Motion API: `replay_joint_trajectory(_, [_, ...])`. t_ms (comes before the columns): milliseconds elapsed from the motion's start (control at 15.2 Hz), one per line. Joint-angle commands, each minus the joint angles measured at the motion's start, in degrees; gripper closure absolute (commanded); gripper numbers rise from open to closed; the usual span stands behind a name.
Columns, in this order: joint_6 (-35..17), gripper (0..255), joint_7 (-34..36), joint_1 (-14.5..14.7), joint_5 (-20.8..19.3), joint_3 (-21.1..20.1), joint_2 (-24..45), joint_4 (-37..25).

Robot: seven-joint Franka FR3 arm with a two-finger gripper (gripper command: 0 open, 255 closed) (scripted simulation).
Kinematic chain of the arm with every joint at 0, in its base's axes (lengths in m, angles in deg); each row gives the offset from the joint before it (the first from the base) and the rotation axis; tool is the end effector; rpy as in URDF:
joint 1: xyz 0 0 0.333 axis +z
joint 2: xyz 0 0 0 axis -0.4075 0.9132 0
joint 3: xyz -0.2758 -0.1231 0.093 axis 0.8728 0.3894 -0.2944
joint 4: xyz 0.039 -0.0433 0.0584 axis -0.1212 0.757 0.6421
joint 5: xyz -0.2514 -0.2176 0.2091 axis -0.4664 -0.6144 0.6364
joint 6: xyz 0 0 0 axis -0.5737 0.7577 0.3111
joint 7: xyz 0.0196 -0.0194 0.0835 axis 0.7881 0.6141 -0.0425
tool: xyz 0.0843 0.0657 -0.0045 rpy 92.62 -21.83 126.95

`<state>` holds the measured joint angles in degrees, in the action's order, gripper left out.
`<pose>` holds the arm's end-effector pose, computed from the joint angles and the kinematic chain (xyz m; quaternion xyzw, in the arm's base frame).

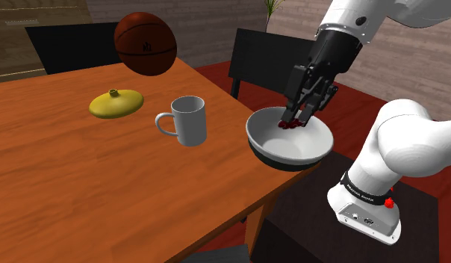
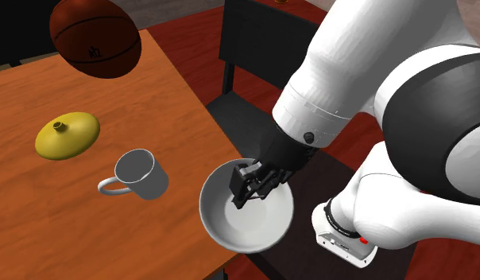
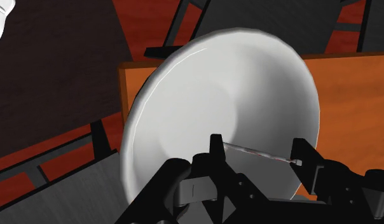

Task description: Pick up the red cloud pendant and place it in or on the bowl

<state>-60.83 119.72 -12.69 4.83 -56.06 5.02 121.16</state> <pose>0.1895 0.1656 0.5468 -0.9593 0.1511 -0.0078 0.2384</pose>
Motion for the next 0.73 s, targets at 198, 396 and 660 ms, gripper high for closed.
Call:
replay_joint_trajectory(198, [-0.08, 255, -0.03, 0.01, 0.04, -0.04, 0.02, 0.06])
replay_joint_trajectory(396, [-0.08, 0, -0.03, 0.01, 0.04, -0.04, 0.02, 0.06])
replay_joint_trajectory(660, [1.68, 0, 0.14, -0.35, -1.12, 1.25, -0.05, -1.46])
